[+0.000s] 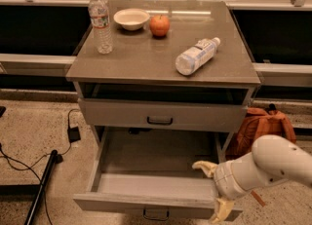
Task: Close middle drawer
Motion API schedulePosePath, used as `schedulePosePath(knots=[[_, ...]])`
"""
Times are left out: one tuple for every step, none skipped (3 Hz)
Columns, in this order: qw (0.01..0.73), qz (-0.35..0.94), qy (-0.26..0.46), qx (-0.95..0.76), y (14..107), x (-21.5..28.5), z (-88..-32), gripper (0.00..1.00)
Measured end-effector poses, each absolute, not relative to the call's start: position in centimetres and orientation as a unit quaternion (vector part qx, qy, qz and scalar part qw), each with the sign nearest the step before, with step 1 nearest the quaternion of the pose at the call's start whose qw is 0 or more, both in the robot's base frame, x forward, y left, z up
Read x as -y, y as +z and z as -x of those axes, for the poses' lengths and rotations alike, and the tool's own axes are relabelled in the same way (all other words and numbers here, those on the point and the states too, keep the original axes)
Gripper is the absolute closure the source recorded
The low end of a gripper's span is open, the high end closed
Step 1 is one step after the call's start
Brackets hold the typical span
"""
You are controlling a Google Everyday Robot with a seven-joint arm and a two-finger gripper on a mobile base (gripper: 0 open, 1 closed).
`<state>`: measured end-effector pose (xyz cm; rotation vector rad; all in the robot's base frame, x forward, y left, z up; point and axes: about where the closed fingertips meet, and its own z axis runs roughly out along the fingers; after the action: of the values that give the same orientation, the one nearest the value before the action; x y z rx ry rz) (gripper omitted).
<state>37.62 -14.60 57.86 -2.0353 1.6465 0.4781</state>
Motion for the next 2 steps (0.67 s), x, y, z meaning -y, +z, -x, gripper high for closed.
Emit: schedulePosePath(knots=[[0.22, 0.74, 0.172, -0.611, 53.5, 13.8, -36.7, 0.38], [0.209, 0.737, 0.162, -0.622, 49.7, 12.9, -36.2, 0.69]])
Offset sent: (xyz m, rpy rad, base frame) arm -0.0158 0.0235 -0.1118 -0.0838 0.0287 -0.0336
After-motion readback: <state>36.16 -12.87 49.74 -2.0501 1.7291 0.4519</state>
